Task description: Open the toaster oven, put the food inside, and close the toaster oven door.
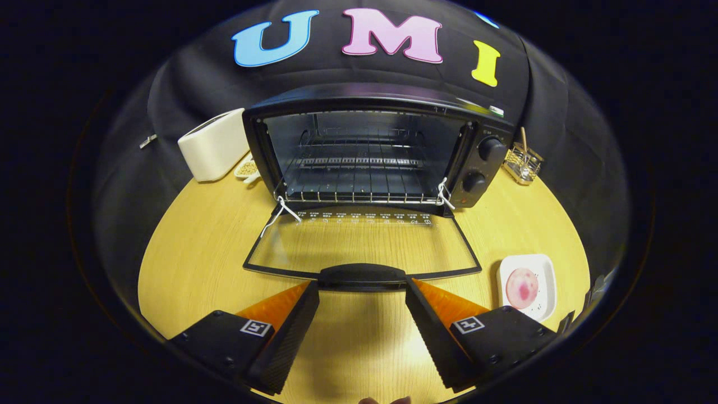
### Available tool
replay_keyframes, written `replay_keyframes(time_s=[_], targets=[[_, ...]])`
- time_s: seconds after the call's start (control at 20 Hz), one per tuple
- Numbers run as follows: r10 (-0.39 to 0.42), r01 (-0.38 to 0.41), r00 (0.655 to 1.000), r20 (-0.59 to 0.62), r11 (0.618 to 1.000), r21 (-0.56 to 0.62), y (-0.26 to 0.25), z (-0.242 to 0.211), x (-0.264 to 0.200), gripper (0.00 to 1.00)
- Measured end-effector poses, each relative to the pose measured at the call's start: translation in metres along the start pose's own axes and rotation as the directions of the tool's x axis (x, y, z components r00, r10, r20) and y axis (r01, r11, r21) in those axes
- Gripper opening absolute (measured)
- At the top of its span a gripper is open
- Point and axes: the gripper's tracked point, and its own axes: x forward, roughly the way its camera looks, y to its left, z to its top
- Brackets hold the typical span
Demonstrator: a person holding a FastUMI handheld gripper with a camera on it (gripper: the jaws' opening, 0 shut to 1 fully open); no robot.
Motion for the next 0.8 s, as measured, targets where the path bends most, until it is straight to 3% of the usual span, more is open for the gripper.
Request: replay_keyframes(time_s=[0.3,0.5,0.65,0.8], targets=[[0.043,-0.042,0.999,-0.034,0.999,0.015,-0.018,-0.010,-0.016,1.00],[0.126,-0.125,0.989,-0.080,0.992,0.019,-0.040,0.000,-0.049,1.00],[0.164,-0.165,0.976,-0.143,0.986,0.006,-0.076,0.002,-0.067,1.00],[0.182,-0.170,0.959,-0.219,0.983,0.072,-0.124,0.001,-0.076,0.99]])
